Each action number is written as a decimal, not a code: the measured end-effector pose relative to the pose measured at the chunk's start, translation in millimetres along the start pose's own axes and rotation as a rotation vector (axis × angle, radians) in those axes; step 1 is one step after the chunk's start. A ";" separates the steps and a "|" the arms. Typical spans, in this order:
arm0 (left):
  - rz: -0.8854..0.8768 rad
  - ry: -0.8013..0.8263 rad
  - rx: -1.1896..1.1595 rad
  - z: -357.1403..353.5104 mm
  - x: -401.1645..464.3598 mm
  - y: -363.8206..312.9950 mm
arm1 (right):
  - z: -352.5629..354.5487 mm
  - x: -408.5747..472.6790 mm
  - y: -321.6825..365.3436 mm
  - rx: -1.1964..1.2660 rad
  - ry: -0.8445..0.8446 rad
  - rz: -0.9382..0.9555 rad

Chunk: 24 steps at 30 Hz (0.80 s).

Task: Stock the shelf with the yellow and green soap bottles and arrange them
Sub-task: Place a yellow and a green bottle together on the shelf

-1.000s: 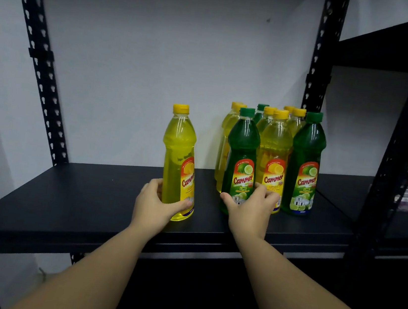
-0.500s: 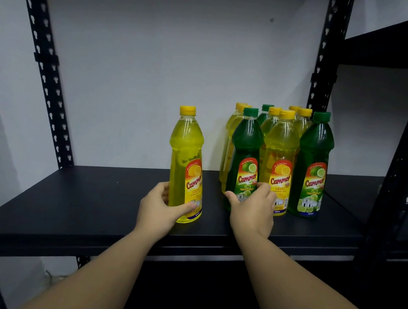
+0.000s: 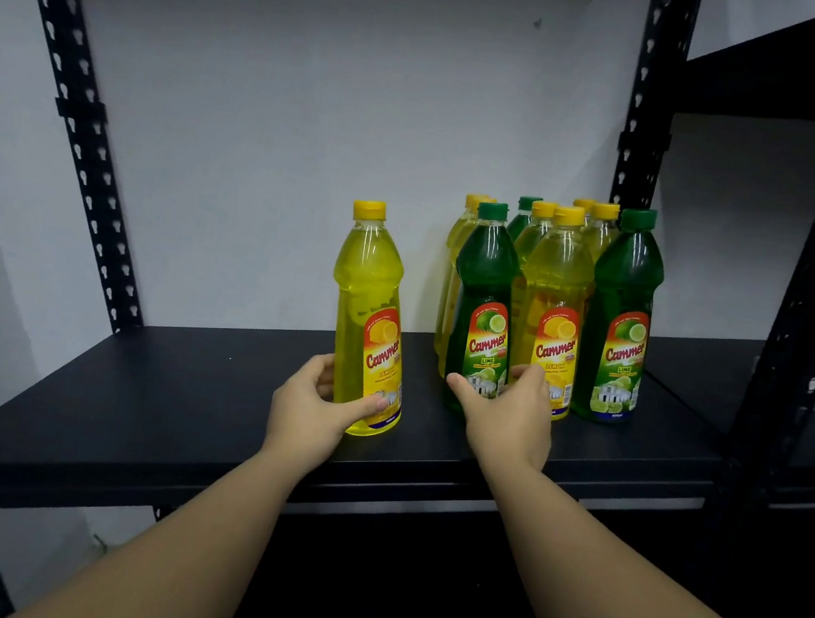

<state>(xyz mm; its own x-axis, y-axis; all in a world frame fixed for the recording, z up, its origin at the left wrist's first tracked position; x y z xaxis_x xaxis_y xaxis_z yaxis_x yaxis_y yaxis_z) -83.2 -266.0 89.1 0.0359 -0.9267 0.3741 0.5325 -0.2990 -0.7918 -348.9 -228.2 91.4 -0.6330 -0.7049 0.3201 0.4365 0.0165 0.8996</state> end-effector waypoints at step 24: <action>0.148 -0.013 0.211 -63.2 92.5 10.9 | 18.5 -35.0 -41.7 -0.361 0.296 0.523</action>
<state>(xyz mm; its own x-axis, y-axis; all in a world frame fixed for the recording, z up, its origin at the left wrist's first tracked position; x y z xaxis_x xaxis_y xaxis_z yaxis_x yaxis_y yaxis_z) -127.6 -369.3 84.6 0.1361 -0.9535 0.2690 0.6854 -0.1055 -0.7205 -356.7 -191.1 48.2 -0.1033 -0.8329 0.5437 0.8537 0.2063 0.4782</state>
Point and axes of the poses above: each hand's wrist, its own x-axis towards the middle knuckle, its own z-axis out of the back of the hand, y = z × x, the point moved 7 cm from there along x, towards the middle knuckle, and after that the axes turned 11 degrees about x, right-handed, at the moved point
